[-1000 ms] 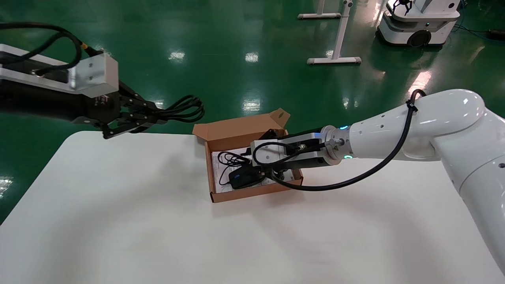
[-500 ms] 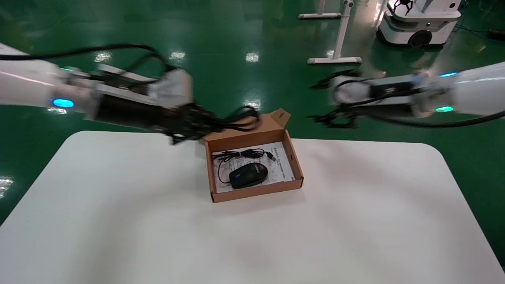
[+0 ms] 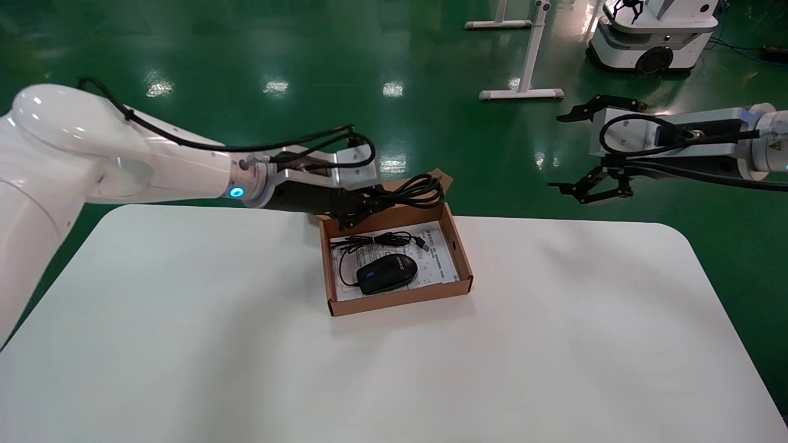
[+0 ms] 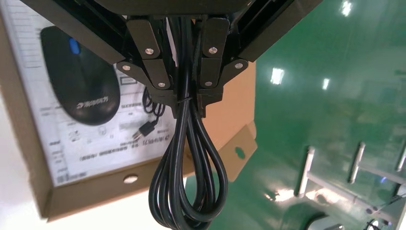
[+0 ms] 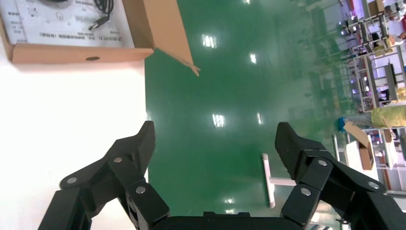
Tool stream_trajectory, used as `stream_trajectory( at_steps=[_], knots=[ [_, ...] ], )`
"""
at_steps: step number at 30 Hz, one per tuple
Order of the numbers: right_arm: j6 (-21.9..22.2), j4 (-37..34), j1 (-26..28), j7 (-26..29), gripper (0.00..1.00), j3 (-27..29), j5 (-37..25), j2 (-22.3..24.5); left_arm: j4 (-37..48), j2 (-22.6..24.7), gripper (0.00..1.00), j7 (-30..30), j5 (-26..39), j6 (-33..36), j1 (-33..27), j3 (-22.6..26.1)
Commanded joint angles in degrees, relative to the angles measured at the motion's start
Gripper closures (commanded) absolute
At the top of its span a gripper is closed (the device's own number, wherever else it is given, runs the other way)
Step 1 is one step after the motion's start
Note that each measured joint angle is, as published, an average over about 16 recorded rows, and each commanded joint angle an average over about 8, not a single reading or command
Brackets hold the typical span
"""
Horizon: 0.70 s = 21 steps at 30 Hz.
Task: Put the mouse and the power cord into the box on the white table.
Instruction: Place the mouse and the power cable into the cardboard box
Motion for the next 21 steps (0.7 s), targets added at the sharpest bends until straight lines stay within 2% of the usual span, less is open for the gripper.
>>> stream_trajectory(
  at_steps=[1, 7, 12, 15, 17, 21],
  knots=[
    [-0.1, -0.1, -0.1, -0.1, 0.0, 0.0, 0.0, 0.4, 0.7, 0.8, 0.89, 0.8, 0.0, -2.0, 0.5, 0.0],
    [-0.4, 0.3, -0.6, 0.5, 0.0, -0.2, -0.1, 0.3, 0.3, 0.7, 0.72, 0.9, -0.7, -0.4, 1.3, 0.3],
    [-0.6, 1.1, -0.8, 1.3, 0.0, -0.2, -0.1, 0.1, 0.3, 0.6, 0.26, 0.9, -0.7, 1.0, 1.5, 0.8],
    [-0.7, 1.4, -1.1, 1.9, 0.0, 0.1, 0.5, 0.1, 0.4, 0.7, 0.04, 1.0, -0.7, 1.5, 1.5, 1.1],
    [-0.9, 1.4, -1.4, 2.2, 0.0, 0.6, 1.3, 0.2, 0.5, 0.7, 0.0, 1.0, -0.7, 1.6, 1.5, 1.2],
    [-1.1, 1.4, -1.8, 2.5, 0.0, 1.3, 2.5, 0.4, 0.6, 0.8, 0.0, 1.0, -0.8, 1.6, 1.6, 1.3]
  ],
)
